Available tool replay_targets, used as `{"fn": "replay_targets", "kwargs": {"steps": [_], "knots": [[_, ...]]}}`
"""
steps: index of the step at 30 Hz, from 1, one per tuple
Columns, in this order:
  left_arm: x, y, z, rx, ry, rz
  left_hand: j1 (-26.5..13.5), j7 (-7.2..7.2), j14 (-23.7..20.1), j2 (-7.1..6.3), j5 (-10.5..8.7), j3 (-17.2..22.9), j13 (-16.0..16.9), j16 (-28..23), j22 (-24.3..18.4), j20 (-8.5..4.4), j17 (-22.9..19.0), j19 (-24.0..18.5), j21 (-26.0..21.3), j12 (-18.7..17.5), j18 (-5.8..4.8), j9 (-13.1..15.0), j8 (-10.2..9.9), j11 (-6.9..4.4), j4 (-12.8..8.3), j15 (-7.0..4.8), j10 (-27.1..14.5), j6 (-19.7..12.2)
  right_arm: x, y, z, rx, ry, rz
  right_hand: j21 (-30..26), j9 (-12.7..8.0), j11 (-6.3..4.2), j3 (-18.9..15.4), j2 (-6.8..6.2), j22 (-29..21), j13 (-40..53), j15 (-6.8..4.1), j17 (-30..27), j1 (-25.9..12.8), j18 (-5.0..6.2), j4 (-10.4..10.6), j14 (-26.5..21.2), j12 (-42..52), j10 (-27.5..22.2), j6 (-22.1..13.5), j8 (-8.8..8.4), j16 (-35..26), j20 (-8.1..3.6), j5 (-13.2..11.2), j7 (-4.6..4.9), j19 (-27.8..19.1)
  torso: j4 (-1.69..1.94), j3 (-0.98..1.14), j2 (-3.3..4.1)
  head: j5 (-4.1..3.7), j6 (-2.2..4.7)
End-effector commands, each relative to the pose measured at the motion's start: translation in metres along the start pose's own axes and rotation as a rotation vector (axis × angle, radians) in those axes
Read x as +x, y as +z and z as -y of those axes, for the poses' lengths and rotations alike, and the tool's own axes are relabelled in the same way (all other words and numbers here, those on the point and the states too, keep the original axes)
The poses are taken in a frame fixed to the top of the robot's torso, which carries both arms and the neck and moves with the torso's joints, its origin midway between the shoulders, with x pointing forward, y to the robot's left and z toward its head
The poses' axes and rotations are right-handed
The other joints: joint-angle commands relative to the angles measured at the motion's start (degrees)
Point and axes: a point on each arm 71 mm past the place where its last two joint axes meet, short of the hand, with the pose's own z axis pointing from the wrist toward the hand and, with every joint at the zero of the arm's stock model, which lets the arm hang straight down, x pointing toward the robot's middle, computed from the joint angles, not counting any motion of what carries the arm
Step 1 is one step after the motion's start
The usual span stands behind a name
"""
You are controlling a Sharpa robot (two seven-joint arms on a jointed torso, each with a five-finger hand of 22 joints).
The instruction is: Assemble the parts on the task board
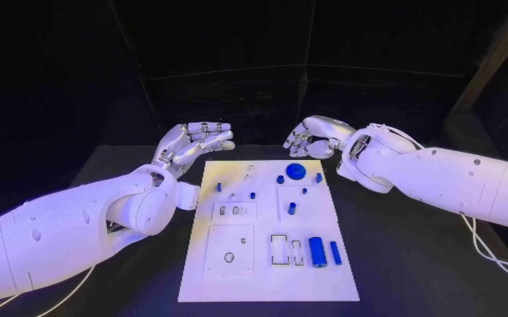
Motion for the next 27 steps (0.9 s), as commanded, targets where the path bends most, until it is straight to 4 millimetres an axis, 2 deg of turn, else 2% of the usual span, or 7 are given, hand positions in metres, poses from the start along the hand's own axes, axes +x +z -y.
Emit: {"fn": "replay_targets", "kwargs": {"steps": [1, 4, 7, 12, 19, 22, 27], "knots": [[0.009, -0.002, 0.002, -0.013, 0.000, -0.076, 0.3, 1.25, 0.6, 0.55, -0.13, -0.3, 0.0, -0.6, -0.2, 0.01, -0.1, 0.6, -0.3, -0.5, 0.31, -0.1, -0.3, 0.05, 0.0, 0.05, 0.5, 0.6, 0.005, 0.002, -0.001, 0.042, -0.232, -0.085, -2.5, 0.0, 0.78, 2.3, -0.57, -2.2, -0.2, 1.14, -0.9, -2.1, 1.04, -0.1, -2.4, -2.1, -3.1, -0.6, -1.93, -3.6, 0.65, -0.3, 0.47, 0.6, 0.63, -0.16, 1.55, -0.36, 0.28], [0.012, -0.003, 0.004, -0.016, -0.004, -0.087, 0.4, 1.34, 0.6, 0.79, -0.13, -0.3, 0.0, -0.8, -0.3, 0.03, -0.1, 0.6, -0.4, -0.8, 0.30, -0.1, -0.5, 0.09, -0.1, 0.08, 0.6, 0.6, 0.006, 0.004, -0.003, 0.050, -0.269, -0.095, -5.4, 0.2, 0.78, 4.2, -1.85, -5.2, -0.1, 1.03, -1.7, -2.9, 1.06, -0.3, -1.1, -1.8, -3.2, -0.3, -2.42, -5.0, 0.36, -0.6, 0.42, 5.6, 0.87, -0.28, 2.08, -0.54, 0.28], [0.014, -0.004, 0.004, -0.018, -0.009, -0.095, 0.4, 1.39, 0.7, 0.87, -0.13, -0.4, 0.0, -0.9, -0.4, 0.04, -0.1, 0.6, -0.5, -0.9, 0.30, -0.1, -0.6, 0.12, -0.1, 0.09, 0.6, 0.6, 0.007, 0.006, -0.007, 0.050, -0.301, -0.092, -3.7, 0.4, -0.35, 5.1, -2.86, -5.0, 0.0, -0.52, -0.8, -3.4, 0.99, -0.2, 4.0, -1.3, -0.6, 1.0, -2.06, -3.3, -0.71, -0.7, -0.30, 10.9, 1.05, -0.42, 2.60, -0.69, 0.43], [0.018, -0.004, 0.004, -0.020, -0.016, -0.109, 0.5, 1.52, 0.7, 1.03, -0.13, -0.4, 0.0, -1.2, -0.5, 0.07, -0.1, 0.7, -0.7, -1.2, 0.29, -0.1, -0.8, 0.20, -0.1, 0.14, 0.7, 0.7, 0.007, 0.010, -0.015, 0.040, -0.346, -0.053, -0.8, 0.6, -1.51, 6.8, -5.23, -3.6, 0.6, -1.54, 1.9, -4.4, 0.68, -0.1, 7.2, -0.3, 4.5, 3.7, -1.45, -1.8, -1.43, -0.9, -0.76, 12.5, 1.15, -0.46, 3.27, -0.68, 0.44], [0.021, -0.003, 0.004, -0.022, -0.024, -0.123, 0.4, 1.69, 0.8, 1.28, -0.13, -0.5, 0.0, -1.5, -0.7, 0.12, -0.1, 0.7, -0.9, -1.5, 0.28, -0.1, -1.0, 0.32, -0.1, 0.21, 0.7, 0.6, 0.005, 0.015, -0.020, 0.033, -0.360, 0.005, 1.6, 0.1, -0.18, 8.5, -8.55, -1.4, 1.0, 0.42, 6.6, -3.3, -0.45, 0.2, -2.1, -0.5, 2.5, 2.2, -2.48, -0.5, 0.18, -1.3, -0.17, 6.7, 1.18, -0.56, 3.65, -1.05, 0.48], [0.022, -0.003, 0.004, -0.024, -0.026, -0.127, 0.4, 1.75, 0.8, 1.37, -0.13, -0.6, 0.0, -1.6, -0.8, 0.13, -0.1, 0.7, -1.0, -1.7, 0.28, -0.1, -1.1, 0.36, -0.1, 0.23, 0.7, 0.6, 0.005, 0.016, -0.020, 0.041, -0.363, 0.004, 6.7, 0.3, -0.49, 9.1, -9.04, 1.9, 2.0, -0.08, 15.6, -3.2, 0.36, 1.5, -6.6, 1.3, 0.9, 1.8, -2.28, 10.5, 1.05, -1.4, -0.07, 5.5, 1.21, -0.51, 3.76, -1.10, 0.40], [0.022, -0.003, 0.003, -0.028, -0.028, -0.133, 0.4, 1.84, 0.8, 1.56, -0.13, -0.6, 0.0, -1.8, -0.9, 0.18, -0.1, 0.7, -1.2, -1.9, 0.27, -0.1, -1.3, 0.44, -0.1, 0.29, 0.7, 0.6, 0.008, 0.018, -0.018, 0.062, -0.366, -0.023, 12.2, 0.3, -0.54, 11.1, -9.64, 7.7, 3.0, -0.60, 22.6, -4.3, 0.11, 3.3, -7.1, 3.7, -0.7, 1.2, -2.19, 21.4, -0.14, -1.6, -0.32, 10.0, 1.27, -0.49, 3.91, -1.04, 0.26]]}}
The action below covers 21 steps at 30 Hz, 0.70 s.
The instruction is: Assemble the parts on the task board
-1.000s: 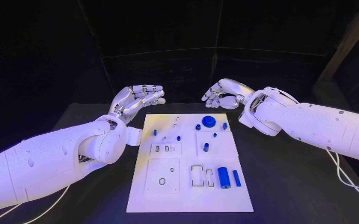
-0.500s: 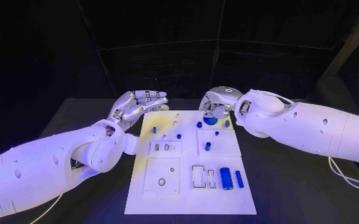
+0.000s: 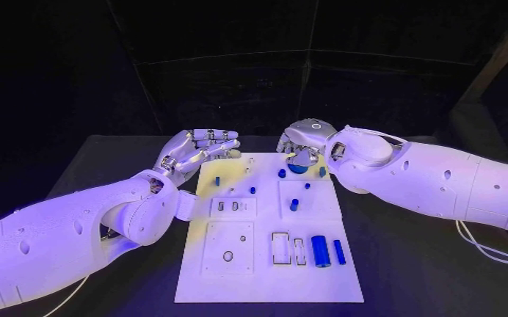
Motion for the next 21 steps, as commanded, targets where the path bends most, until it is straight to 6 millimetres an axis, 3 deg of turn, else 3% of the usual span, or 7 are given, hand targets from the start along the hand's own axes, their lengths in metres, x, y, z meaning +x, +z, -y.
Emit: {"fn": "replay_targets", "kwargs": {"steps": [1, 8, 9, 10, 11, 14, 21], "knots": [[0.002, 0.001, 0.000, -0.006, -0.005, -0.030, -0.2, 1.63, 0.2, 0.60, -0.13, -0.3, 0.0, -0.3, -0.1, -0.03, 0.0, 0.5, -0.3, -0.3, 0.28, -0.1, -0.4, 0.02, -0.1, 0.09, 0.3, 0.4, -0.001, 0.002, 0.001, 0.026, -0.026, 0.000, 3.1, 0.1, -0.12, 0.9, -0.41, 4.6, 0.5, -0.28, 2.0, -0.5, -0.12, 0.8, -0.2, 1.0, -0.9, -0.4, 0.01, 3.6, -0.27, -0.5, 0.00, 3.1, 0.04, 0.01, 0.19, 0.07, -0.13], [0.002, 0.001, -0.001, -0.018, -0.008, -0.036, -0.3, 1.75, 0.2, 0.86, -0.13, -0.5, 0.0, -0.7, -0.3, 0.03, 0.0, 0.6, -0.6, -0.7, 0.28, -0.1, -0.7, 0.12, 0.0, 0.17, 0.3, 0.3, 0.004, 0.003, 0.002, 0.035, -0.007, -0.035, 3.4, 0.0, 0.73, 1.2, -2.26, 5.2, 1.4, 0.54, 3.3, -1.2, -0.39, 2.0, -3.1, 2.5, -3.3, -2.8, -0.34, 6.1, 0.44, -1.2, 0.79, 2.4, -0.01, 0.09, 0.32, 0.18, -0.39], [0.002, 0.001, -0.001, -0.019, -0.008, -0.036, -0.3, 1.78, 0.2, 0.93, -0.13, -0.5, 0.0, -0.7, -0.3, 0.04, 0.0, 0.6, -0.6, -0.7, 0.28, -0.1, -0.7, 0.15, 0.1, 0.18, 0.3, 0.3, 0.005, 0.003, 0.002, 0.036, -0.004, -0.038, 3.6, 0.0, 0.85, 1.0, -2.50, 5.4, 1.7, 0.73, 3.7, -1.5, -0.41, 2.4, -3.5, 2.9, -3.8, -3.2, -0.32, 6.7, 0.59, -1.7, 0.87, 2.3, -0.01, 0.10, 0.33, 0.15, -0.42], [0.002, 0.001, -0.001, -0.020, -0.008, -0.037, -0.3, 1.78, 0.2, 0.93, -0.13, -0.5, 0.0, -0.7, -0.3, 0.04, 0.0, 0.6, -0.6, -0.7, 0.28, -0.1, -0.7, 0.15, 0.1, 0.18, 0.3, 0.3, 0.005, 0.003, 0.002, 0.039, -0.001, -0.044, 3.3, 0.0, 1.12, 0.2, -2.88, 4.9, 2.4, 0.95, 4.4, -1.9, -0.29, 3.4, -4.9, 3.8, -4.9, -3.7, -0.15, 7.9, 0.97, -4.0, 0.78, 1.6, 0.03, 0.10, 0.42, 0.07, -0.38], [0.002, 0.001, -0.001, -0.022, -0.009, -0.037, -0.4, 1.80, 0.2, 0.99, -0.13, -0.5, 0.0, -0.8, -0.3, 0.05, 0.0, 0.6, -0.6, -0.8, 0.28, -0.1, -0.8, 0.16, 0.1, 0.19, 0.3, 0.3, 0.006, 0.004, 0.003, 0.044, 0.002, -0.054, 2.8, 0.1, 1.06, -1.5, -3.98, 3.8, 3.2, 1.43, 5.1, -3.3, -0.04, 4.7, -6.2, 4.9, -5.8, -4.0, 0.05, 9.1, 1.21, -5.2, 1.01, 0.5, 0.02, 0.10, 0.41, 0.05, -0.44], [0.002, 0.002, -0.002, -0.025, -0.009, -0.038, -0.4, 1.83, 0.2, 1.07, -0.14, -0.5, 0.0, -0.9, -0.4, 0.06, 0.0, 0.6, -0.7, -0.9, 0.27, -0.1, -0.9, 0.18, 0.1, 0.21, 0.3, 0.3, 0.009, 0.003, 0.004, 0.052, 0.006, -0.072, 3.1, 0.4, 1.05, -5.3, -4.00, 3.9, 6.1, 1.35, 6.9, -1.9, -0.05, 7.7, -8.8, 9.3, -9.1, -4.7, 0.92, 13.2, 1.58, -5.1, 0.77, 0.1, 0.00, 0.09, 0.40, 0.10, -0.48], [0.002, 0.002, -0.002, -0.032, -0.010, -0.041, -0.5, 1.87, 0.2, 1.21, -0.13, -0.6, 0.0, -1.0, -0.4, 0.08, 0.0, 0.6, -0.8, -1.0, 0.27, -0.1, -1.0, 0.22, 0.2, 0.23, 0.3, 0.2, 0.017, 0.003, 0.003, 0.054, 0.009, -0.110, 6.2, 0.5, 0.57, -6.5, -3.15, 8.5, 8.2, 0.84, 6.6, 0.5, -0.65, 9.5, -7.7, 13.3, -12.8, -5.2, 1.89, 16.2, 0.82, -3.1, 0.18, 3.8, 0.01, 0.14, 0.52, 0.18, -0.81]]}}
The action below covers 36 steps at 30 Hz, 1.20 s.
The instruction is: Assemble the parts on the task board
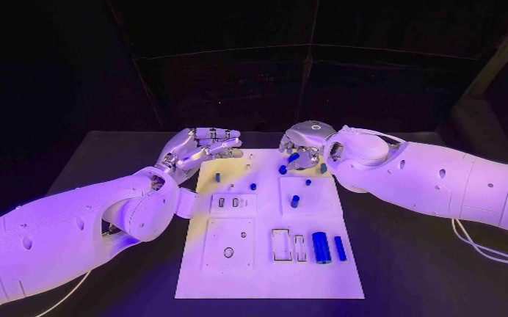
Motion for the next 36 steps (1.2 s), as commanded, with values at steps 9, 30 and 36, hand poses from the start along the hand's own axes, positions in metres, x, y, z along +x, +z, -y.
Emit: {"fn": "replay_targets", "kwargs": {"steps": [9, 30, 36], "knots": [[0.003, 0.002, -0.001, -0.014, -0.005, -0.025, -0.1, 1.92, 0.2, 0.83, -0.13, -0.5, 0.0, -0.5, -0.1, -0.11, 0.0, 0.4, -0.3, -0.4, 0.29, 0.0, -0.4, 0.25, 0.1, 0.26, 0.2, 0.2, 0.010, 0.003, -0.004, -0.005, 0.004, -0.060, 0.3, 0.1, -0.49, 0.9, 1.34, 0.5, -0.6, -0.46, -2.6, 2.4, -0.79, 1.0, 1.1, 1.4, -2.8, 0.1, 1.12, -0.3, -0.82, 3.1, -0.85, 1.1, 0.03, 0.07, 0.14, 0.22, -0.39], [0.003, 0.004, -0.003, -0.025, -0.006, -0.028, -0.2, 2.08, 0.0, 1.21, -0.13, -0.6, 0.0, -0.9, -0.4, -0.02, 0.0, 0.4, -0.6, -0.9, 0.27, 0.0, -0.7, 0.40, 0.2, 0.39, 0.1, 0.1, 0.020, 0.008, -0.007, -0.010, 0.008, -0.110, 3.9, -0.2, -2.39, 8.3, 2.25, 7.1, -6.5, -2.46, -6.8, 2.4, -1.97, 2.8, 5.3, -1.9, 0.0, 3.0, 0.24, -1.5, -2.99, 2.8, -2.92, 5.8, 0.09, 0.11, 0.26, 0.47, -1.35], [0.003, 0.004, -0.003, -0.030, -0.006, -0.030, -0.2, 2.10, 0.0, 1.31, -0.13, -0.6, 0.0, -1.0, -0.4, 0.00, 0.0, 0.4, -0.7, -1.0, 0.26, 0.0, -0.8, 0.43, 0.2, 0.41, 0.0, 0.0, 0.021, 0.009, -0.008, -0.008, 0.014, -0.121, 4.8, -0.1, -2.39, 9.8, 2.59, 8.7, -7.6, -2.44, -7.2, 2.2, -2.28, 3.3, 5.9, -2.3, 0.9, 3.8, 0.14, -1.4, -3.09, 1.7, -2.81, 6.7, -0.01, 0.08, 0.24, 0.79, -1.66]]}}
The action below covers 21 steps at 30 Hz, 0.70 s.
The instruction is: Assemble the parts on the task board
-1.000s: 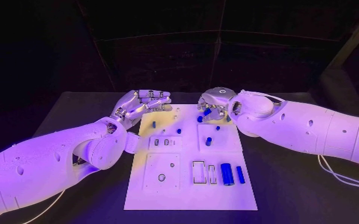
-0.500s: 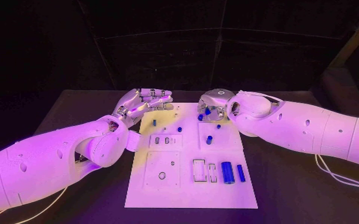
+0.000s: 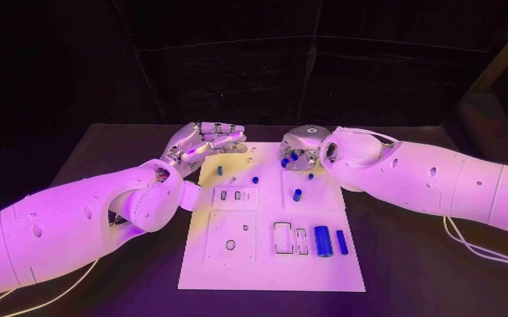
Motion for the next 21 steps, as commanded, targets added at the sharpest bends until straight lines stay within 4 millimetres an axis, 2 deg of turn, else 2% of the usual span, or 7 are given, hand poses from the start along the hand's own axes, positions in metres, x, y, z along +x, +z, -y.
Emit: {"fn": "replay_targets", "kwargs": {"steps": [1, 14, 18, 21], "knots": [[0.0017, 0.0008, 0.0001, -0.010, -0.002, -0.018, 0.1, 2.11, 0.0, 0.61, -0.14, -0.3, 0.0, -0.4, -0.1, 0.00, 0.0, 0.4, -0.4, -0.3, 0.27, -0.1, -0.3, 0.43, -0.1, 0.42, 0.0, 0.0, 0.0008, 0.0007, -0.0004, -0.006, 0.005, -0.019, 0.4, 0.0, -0.06, 0.6, 0.52, 0.5, -0.3, 0.01, -0.1, 0.0, -0.48, 0.1, 0.4, -0.3, 0.6, 0.5, -0.20, -0.2, 0.00, -0.3, 0.08, 0.5, -0.05, -0.01, 0.00, 0.17, -0.16], [0.0015, 0.0015, -0.0006, -0.016, -0.002, -0.020, 0.0, 2.16, -0.1, 0.73, -0.14, -0.4, 0.0, -0.6, -0.2, 0.04, 0.0, 0.4, -0.6, -0.5, 0.26, -0.1, -0.4, 0.49, 0.0, 0.47, -0.1, -0.1, 0.0008, 0.0022, -0.0006, -0.004, 0.007, -0.009, 1.9, 0.3, -0.19, 2.9, 1.02, 3.1, -1.5, -0.01, -0.6, 0.2, -0.89, 0.4, 1.1, -0.5, 3.0, 2.5, 0.15, 0.2, 0.00, -1.0, 0.09, 1.8, -0.08, 0.00, 0.04, 0.19, -0.52], [0.0012, 0.0016, -0.0007, -0.017, -0.002, -0.020, 0.0, 2.16, -0.1, 0.73, -0.14, -0.4, 0.0, -0.6, -0.2, 0.04, 0.0, 0.4, -0.6, -0.5, 0.26, -0.1, -0.4, 0.49, 0.0, 0.47, -0.1, -0.1, -0.0025, 0.0009, -0.0010, -0.006, 0.016, 0.039, 2.3, 0.3, -0.13, 4.2, 1.22, 3.6, -2.1, 0.04, -0.8, 0.3, -0.98, 0.5, 1.4, -0.8, 3.8, 3.0, 0.06, 0.3, 0.01, -3.5, 0.21, 2.1, -0.17, 0.05, 0.00, 0.11, -0.65], [0.0001, 0.0014, -0.0009, -0.018, -0.001, -0.018, 0.0, 2.17, -0.1, 0.75, -0.14, -0.5, 0.0, -0.6, -0.2, 0.05, 0.0, 0.4, -0.6, -0.5, 0.25, -0.1, -0.5, 0.50, 0.0, 0.48, -0.1, -0.1, -0.0056, -0.0017, -0.0008, -0.005, 0.029, 0.084, 2.5, 0.3, -0.10, 4.5, 1.24, 4.1, -2.2, 0.04, -0.9, 0.3, -1.05, 0.5, 1.5, -0.8, 3.9, 3.1, 0.04, 0.4, 0.03, -3.8, 0.26, 2.3, -0.24, 0.10, -0.01, 0.35, -0.57]]}}
